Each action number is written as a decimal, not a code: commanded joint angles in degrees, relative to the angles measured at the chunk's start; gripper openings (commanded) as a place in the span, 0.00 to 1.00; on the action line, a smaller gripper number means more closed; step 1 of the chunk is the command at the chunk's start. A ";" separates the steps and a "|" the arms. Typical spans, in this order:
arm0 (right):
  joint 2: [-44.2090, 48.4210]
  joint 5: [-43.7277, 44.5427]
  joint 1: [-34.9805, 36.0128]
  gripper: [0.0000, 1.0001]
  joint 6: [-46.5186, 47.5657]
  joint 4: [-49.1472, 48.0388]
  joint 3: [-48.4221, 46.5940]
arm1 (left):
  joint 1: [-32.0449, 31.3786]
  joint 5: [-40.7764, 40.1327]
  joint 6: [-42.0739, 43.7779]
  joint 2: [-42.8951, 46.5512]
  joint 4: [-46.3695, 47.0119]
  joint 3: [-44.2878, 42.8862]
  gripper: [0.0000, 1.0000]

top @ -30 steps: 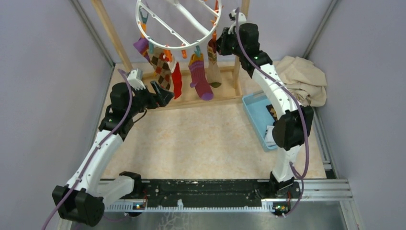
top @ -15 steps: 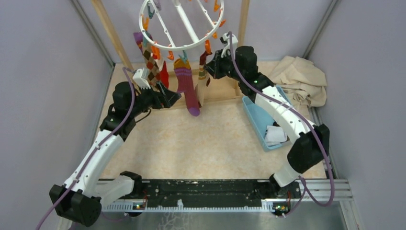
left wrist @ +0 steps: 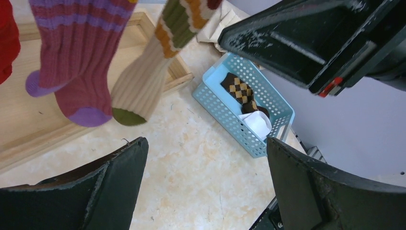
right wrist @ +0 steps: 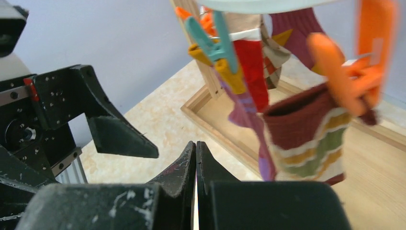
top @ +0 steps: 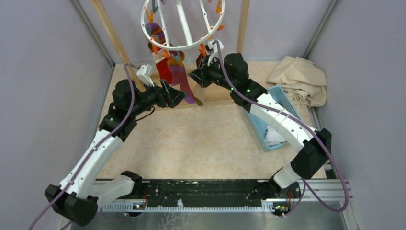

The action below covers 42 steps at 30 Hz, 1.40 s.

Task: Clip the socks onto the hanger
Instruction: Rotate the hanger at the clothesline.

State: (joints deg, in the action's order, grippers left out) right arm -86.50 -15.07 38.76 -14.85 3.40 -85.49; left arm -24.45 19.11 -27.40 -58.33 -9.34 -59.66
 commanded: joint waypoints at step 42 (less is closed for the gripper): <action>-13.28 -0.28 -6.24 0.00 5.11 9.74 -22.28 | -2.78 -2.46 2.09 2.97 -2.75 -2.96 0.98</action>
State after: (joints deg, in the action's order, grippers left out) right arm -105.03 -14.26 27.49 -12.25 15.07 -108.79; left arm -26.04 17.17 -25.87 -55.18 -9.67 -59.99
